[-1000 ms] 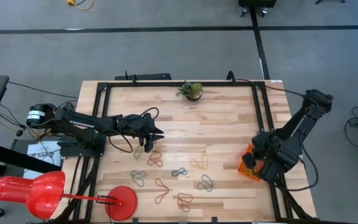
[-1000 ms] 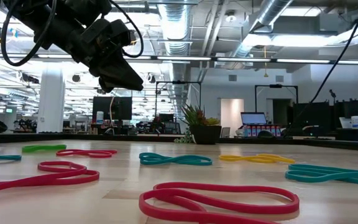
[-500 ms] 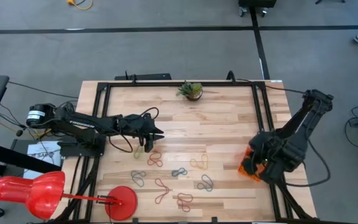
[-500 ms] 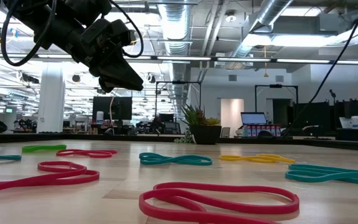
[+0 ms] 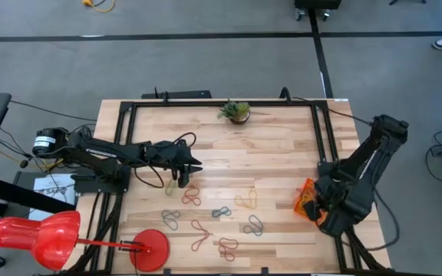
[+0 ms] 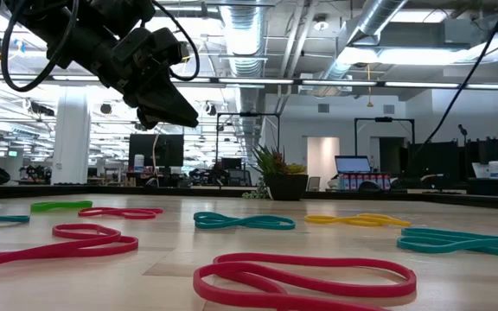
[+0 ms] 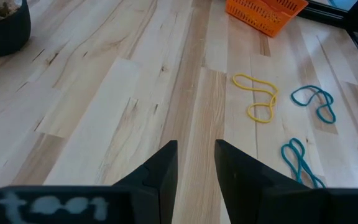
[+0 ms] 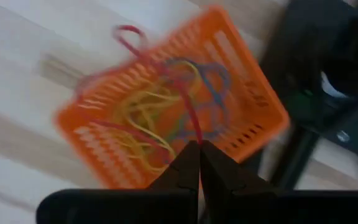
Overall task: Pick and place rubber bands into bin
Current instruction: Put the red rubber band into the orange basket, then put the yellow rubber band into the orange basket
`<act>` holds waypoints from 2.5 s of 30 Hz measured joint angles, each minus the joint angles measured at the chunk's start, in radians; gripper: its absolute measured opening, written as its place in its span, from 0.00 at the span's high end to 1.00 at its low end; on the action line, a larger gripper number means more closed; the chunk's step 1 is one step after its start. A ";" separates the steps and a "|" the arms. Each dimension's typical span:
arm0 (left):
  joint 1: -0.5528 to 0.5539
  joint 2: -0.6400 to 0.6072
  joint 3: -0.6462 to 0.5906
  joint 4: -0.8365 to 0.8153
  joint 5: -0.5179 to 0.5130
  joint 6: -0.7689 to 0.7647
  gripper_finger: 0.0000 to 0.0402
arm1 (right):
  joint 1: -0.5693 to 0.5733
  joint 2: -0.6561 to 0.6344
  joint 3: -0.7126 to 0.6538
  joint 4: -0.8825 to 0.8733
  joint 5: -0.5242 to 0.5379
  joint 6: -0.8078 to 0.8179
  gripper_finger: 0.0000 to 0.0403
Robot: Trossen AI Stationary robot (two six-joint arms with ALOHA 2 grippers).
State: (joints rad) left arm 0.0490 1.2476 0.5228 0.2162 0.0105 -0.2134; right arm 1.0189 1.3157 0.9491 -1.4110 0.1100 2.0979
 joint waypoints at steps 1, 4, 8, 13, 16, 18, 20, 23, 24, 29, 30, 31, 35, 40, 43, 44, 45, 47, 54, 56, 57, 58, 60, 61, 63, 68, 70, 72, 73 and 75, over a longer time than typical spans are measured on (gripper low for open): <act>0.000 0.000 0.000 -0.001 0.000 0.001 0.76 | -0.001 0.017 -0.005 0.004 -0.022 0.001 1.00; 0.000 0.000 0.000 0.000 0.000 0.004 0.76 | -0.010 0.061 -0.008 0.006 -0.072 -0.001 1.00; 0.000 0.000 0.000 -0.001 0.000 0.005 0.76 | -0.032 0.084 -0.008 0.003 -0.145 -0.016 0.98; 0.000 0.000 0.000 -0.001 0.000 0.008 0.76 | -0.045 0.085 -0.008 -0.015 -0.191 -0.028 0.90; 0.000 0.000 0.000 0.000 0.000 0.008 0.76 | -0.054 0.085 -0.008 -0.025 -0.180 -0.034 0.85; 0.000 0.000 0.000 0.000 0.000 0.008 0.76 | -0.065 0.085 -0.008 -0.025 -0.159 -0.036 0.83; 0.000 0.000 0.000 -0.001 0.000 0.008 0.76 | -0.076 0.085 -0.008 -0.025 -0.134 -0.037 0.82; 0.000 0.000 0.000 -0.001 0.000 0.008 0.76 | -0.100 0.085 -0.008 -0.019 -0.089 -0.072 0.80; 0.000 0.000 0.000 -0.001 0.000 0.008 0.76 | -0.110 0.085 -0.008 -0.015 -0.082 -0.091 0.80; 0.000 0.000 0.000 -0.001 0.000 0.007 0.76 | -0.163 0.085 -0.008 0.010 -0.050 -0.165 0.78; 0.000 0.000 0.000 -0.001 0.000 0.007 0.76 | -0.174 0.085 -0.008 0.032 -0.023 -0.183 0.78; 0.000 0.000 0.000 -0.001 0.000 0.007 0.76 | -0.186 0.085 -0.008 0.059 0.007 -0.206 0.78; 0.000 0.000 0.000 0.000 0.000 0.001 0.76 | -0.233 0.085 -0.008 0.199 0.126 -0.359 0.78; 0.000 0.000 0.000 -0.001 0.000 -0.012 0.76 | -0.299 0.085 -0.008 0.369 0.182 -0.557 0.78; 0.000 0.000 0.000 0.000 0.000 -0.014 0.76 | -0.338 0.085 -0.008 0.461 0.223 -0.668 0.78; 0.000 0.000 0.000 0.000 0.000 -0.014 0.76 | -0.349 0.085 -0.008 0.498 0.251 -0.707 0.78; 0.000 0.000 0.000 -0.001 0.000 -0.018 0.76 | -0.361 0.085 -0.008 0.548 0.285 -0.752 0.78; 0.000 0.000 0.000 -0.001 0.000 -0.024 0.76 | -0.388 0.095 -0.008 0.653 0.325 -0.861 0.78; 0.000 0.000 0.000 -0.006 0.008 -0.033 0.76 | -0.471 0.238 -0.008 0.900 0.275 -1.181 0.78; 0.000 0.000 0.000 -0.017 0.008 -0.033 0.76 | -0.493 0.293 -0.008 0.952 0.224 -1.229 0.78; 0.000 0.000 -0.001 -0.021 0.008 -0.033 0.76 | -0.502 0.318 -0.008 0.965 0.199 -1.251 0.78; 0.000 0.000 -0.001 -0.023 0.008 -0.033 0.76 | -0.510 0.344 -0.008 0.984 0.174 -1.269 0.78; 0.000 0.000 -0.001 -0.025 0.008 -0.033 0.76 | -0.528 0.389 -0.008 1.020 0.128 -1.291 0.78; 0.000 0.000 -0.001 -0.026 0.008 -0.033 0.76 | -0.537 0.408 -0.008 1.035 0.108 -1.293 0.78; 0.000 0.000 -0.001 -0.026 0.008 -0.033 0.76 | -0.554 0.434 -0.008 1.051 0.085 -1.295 0.78; 0.000 0.000 -0.001 -0.025 0.007 -0.033 0.76 | -0.587 0.477 -0.007 1.084 0.067 -1.296 0.78; 0.000 0.000 -0.001 -0.025 0.007 -0.033 0.76 | -0.596 0.492 -0.004 1.086 0.072 -1.297 0.78; 0.000 0.000 -0.001 -0.025 0.007 -0.033 0.76 | -0.603 0.498 -0.003 1.085 0.075 -1.298 0.78; 0.000 0.000 -0.001 -0.025 0.007 -0.033 0.76 | -0.606 0.499 -0.003 1.084 0.072 -1.298 0.79; 0.000 0.000 -0.001 -0.025 0.007 -0.033 0.76 | -0.609 0.499 -0.003 1.087 0.062 -1.313 0.80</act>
State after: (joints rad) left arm 0.0490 1.2480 0.5220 0.1909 0.0170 -0.2466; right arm 0.4103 1.8149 0.9457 -0.3235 0.1721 0.7845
